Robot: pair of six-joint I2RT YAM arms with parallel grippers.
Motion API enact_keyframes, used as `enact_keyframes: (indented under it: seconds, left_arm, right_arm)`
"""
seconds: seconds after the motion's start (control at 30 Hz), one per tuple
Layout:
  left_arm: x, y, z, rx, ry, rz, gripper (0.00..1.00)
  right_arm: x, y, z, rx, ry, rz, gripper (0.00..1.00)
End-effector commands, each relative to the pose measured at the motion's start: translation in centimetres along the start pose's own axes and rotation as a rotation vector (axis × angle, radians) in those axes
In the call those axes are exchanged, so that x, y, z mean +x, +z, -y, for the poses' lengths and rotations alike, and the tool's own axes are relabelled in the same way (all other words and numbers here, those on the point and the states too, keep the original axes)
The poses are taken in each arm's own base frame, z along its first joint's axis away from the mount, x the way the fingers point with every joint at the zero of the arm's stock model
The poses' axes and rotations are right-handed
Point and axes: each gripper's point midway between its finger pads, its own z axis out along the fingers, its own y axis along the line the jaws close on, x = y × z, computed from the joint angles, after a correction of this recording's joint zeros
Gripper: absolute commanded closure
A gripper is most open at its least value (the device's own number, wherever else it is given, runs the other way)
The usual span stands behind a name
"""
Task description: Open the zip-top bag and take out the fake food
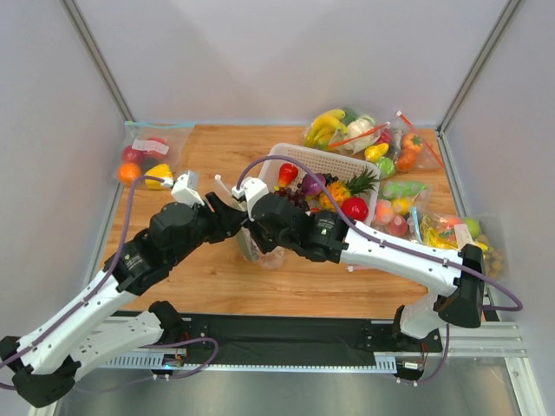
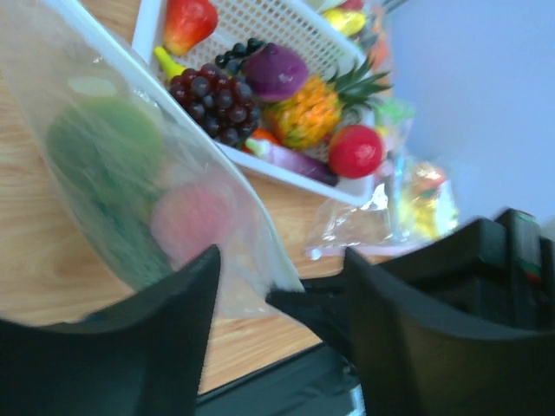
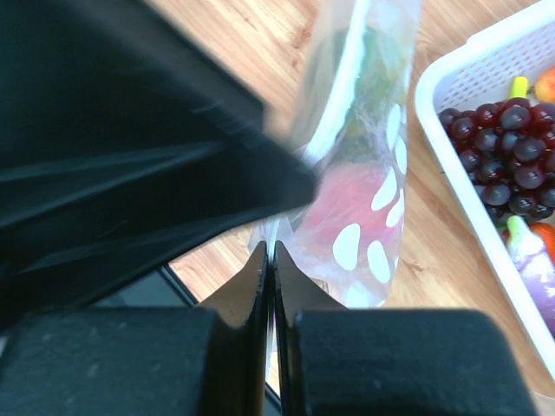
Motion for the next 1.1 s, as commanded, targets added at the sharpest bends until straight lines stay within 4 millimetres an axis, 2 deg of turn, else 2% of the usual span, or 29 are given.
enact_keyframes:
  seconds: [0.0,0.07,0.1,0.13,0.2,0.23,0.4,0.43,0.47,0.53,0.57,0.63,0.67,0.73,0.8,0.83,0.87,0.9,0.93,0.97,1.07]
  left_arm:
    - [-2.3,-1.9,1.5,0.126,-0.008,0.129,0.29]
    - [-2.9,-2.8,0.7,0.123,0.013,0.175,0.17]
    - [-3.1,-3.2,0.6,0.120,0.026,0.186,0.14]
    - [-3.5,-3.6,0.5,0.120,0.058,0.199,0.13]
    - [-3.9,-4.1,0.1,0.101,0.093,0.210,0.11]
    - [-4.1,-4.3,-0.1,0.093,0.119,0.219,0.10]
    - [-4.8,-4.6,0.1,0.122,0.177,0.265,0.05]
    - [-4.6,-4.4,0.1,0.124,0.190,0.263,0.05]
    - [-4.8,-4.3,0.4,0.132,0.212,0.271,0.04]
    - [-4.6,-3.6,0.3,0.128,0.251,0.267,0.03]
    - [-4.8,-3.4,0.8,0.147,0.265,0.281,0.02]
    - [-3.8,-1.9,0.5,0.151,0.346,0.263,0.02]
    - [-3.8,-1.4,1.3,0.191,0.359,0.274,0.01]
    - [-2.2,0.3,1.0,0.215,0.415,0.234,0.01]
    - [-1.6,1.9,0.8,0.243,0.422,0.232,0.01]
    - [-1.8,1.8,2.5,0.339,0.419,0.247,0.01]
    - [-1.8,2.0,2.7,0.368,0.418,0.244,0.01]
    - [-1.6,2.7,2.0,0.369,0.409,0.239,0.01]
    - [-1.9,2.4,3.0,0.438,0.415,0.255,0.01]
    - [-1.5,2.7,2.6,0.445,0.420,0.249,0.01]
    - [-2.3,2.3,2.0,0.464,0.442,0.281,0.01]
  right_arm:
    - [-1.9,-1.2,1.1,0.008,-0.001,0.053,1.00]
    - [-2.2,-1.8,1.8,-0.016,0.024,0.066,1.00]
    - [-2.3,-2.1,2.0,-0.029,0.039,0.073,1.00]
    - [-2.7,-2.1,3.0,-0.028,0.066,0.089,1.00]
    - [-2.9,-3.0,3.3,-0.083,0.109,0.109,1.00]
    - [-3.2,-3.3,4.3,-0.078,0.133,0.119,1.00]
    - [-4.0,-6.5,6.9,-0.060,0.163,0.173,1.00]
    - [-3.9,-6.8,7.8,-0.043,0.174,0.178,1.00]
    - [-4.1,-7.7,7.8,-0.064,0.178,0.192,1.00]
    - [-3.4,-8.0,9.1,-0.046,0.198,0.187,1.00]
    - [-3.5,-8.7,9.0,-0.069,0.205,0.201,1.00]
    - [-3.1,-8.8,9.9,-0.070,0.224,0.206,1.00]
    - [-2.4,-8.9,9.9,-0.091,0.232,0.198,1.00]
    - [-2.0,-9.0,10.7,-0.099,0.251,0.204,1.00]
    - [-1.3,-9.1,10.5,-0.154,0.252,0.208,1.00]
    - [-0.6,-9.4,9.6,-0.217,0.240,0.203,1.00]
    - [-0.9,-9.8,9.3,-0.245,0.228,0.223,1.00]
    - [-1.0,-10.1,9.2,-0.267,0.224,0.232,1.00]
    - [-1.1,-11.0,8.3,-0.327,0.208,0.245,1.00]
    - [-1.3,-11.3,8.0,-0.349,0.193,0.260,1.00]
    - [-2.1,-13.2,7.1,-0.432,0.168,0.306,1.00]
